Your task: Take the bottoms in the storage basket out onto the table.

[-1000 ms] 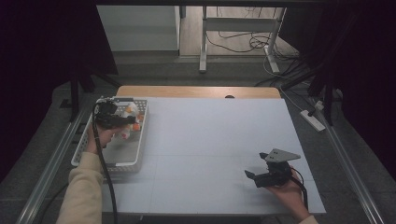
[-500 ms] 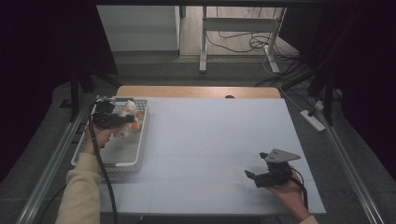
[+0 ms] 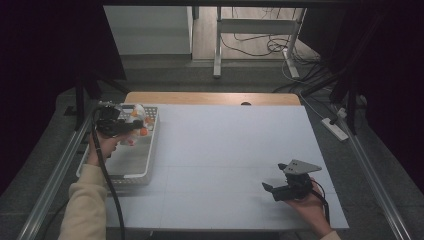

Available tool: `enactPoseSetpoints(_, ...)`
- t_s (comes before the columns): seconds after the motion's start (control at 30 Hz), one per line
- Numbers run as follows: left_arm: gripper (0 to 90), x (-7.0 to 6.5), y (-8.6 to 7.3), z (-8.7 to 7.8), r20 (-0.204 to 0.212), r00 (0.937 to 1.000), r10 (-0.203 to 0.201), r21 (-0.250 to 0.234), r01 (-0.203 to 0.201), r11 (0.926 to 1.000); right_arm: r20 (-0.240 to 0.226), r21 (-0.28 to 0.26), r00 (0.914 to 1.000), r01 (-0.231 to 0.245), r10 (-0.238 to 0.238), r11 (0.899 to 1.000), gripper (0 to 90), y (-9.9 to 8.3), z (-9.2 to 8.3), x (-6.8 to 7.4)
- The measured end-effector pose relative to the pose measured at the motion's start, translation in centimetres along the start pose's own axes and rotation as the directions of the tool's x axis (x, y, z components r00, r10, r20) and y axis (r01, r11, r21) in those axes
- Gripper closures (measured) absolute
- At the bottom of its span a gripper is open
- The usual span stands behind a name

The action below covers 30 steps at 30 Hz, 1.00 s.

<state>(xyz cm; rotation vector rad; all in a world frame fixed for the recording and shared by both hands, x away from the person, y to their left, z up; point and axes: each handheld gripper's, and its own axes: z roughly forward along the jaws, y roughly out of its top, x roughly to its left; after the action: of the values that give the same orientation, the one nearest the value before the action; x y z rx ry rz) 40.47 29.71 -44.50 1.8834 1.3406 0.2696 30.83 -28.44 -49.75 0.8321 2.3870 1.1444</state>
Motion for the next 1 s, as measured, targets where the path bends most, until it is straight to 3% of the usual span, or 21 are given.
enactPoseSetpoints(0.37, 58.4, -1.2, 0.6, -1.3, 0.022, 0.9995, 0.024, -0.059, -0.023, 0.998, -0.001, 0.002, 1.0, 0.001, -0.001, 1.0, 7.8, 0.0, 0.0, 0.0)
enactPoseSetpoints(1.0, 58.2, -2.4, 0.9, -2.0, 0.047, 0.9975, 0.053, -0.097, -0.048, 0.9941, 0.0, 0.006, 1.0, 0.006, -0.006, 1.0, 7.8, 0.0, 0.0, 0.0)
